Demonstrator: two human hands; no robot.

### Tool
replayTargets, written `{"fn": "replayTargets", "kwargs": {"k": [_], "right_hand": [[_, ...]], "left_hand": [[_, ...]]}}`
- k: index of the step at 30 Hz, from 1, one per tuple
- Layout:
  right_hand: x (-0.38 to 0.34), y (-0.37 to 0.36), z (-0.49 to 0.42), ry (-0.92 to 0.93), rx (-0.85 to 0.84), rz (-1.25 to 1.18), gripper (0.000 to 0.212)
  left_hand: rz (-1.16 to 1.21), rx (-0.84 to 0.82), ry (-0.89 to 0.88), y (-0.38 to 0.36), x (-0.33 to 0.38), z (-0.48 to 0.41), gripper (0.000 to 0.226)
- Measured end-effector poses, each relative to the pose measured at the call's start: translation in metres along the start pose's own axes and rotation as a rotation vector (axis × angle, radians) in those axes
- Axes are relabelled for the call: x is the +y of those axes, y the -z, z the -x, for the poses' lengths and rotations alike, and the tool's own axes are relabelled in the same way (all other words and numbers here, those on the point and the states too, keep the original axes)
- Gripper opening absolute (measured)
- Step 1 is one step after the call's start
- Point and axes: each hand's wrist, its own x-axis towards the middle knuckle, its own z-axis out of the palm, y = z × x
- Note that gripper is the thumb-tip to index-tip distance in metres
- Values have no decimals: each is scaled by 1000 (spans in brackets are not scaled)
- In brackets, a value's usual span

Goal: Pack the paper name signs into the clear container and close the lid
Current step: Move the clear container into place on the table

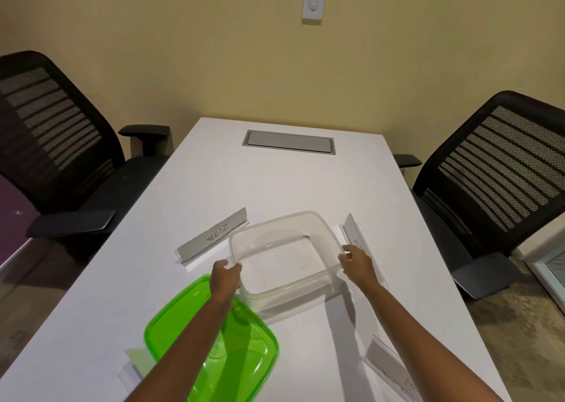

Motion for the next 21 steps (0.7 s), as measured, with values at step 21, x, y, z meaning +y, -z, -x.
{"fn": "replayTargets", "kwargs": {"k": [21], "right_hand": [[24,-8,65,64,166,-9,46]], "left_hand": [[25,-16,-41,13,-4,29,31]]}}
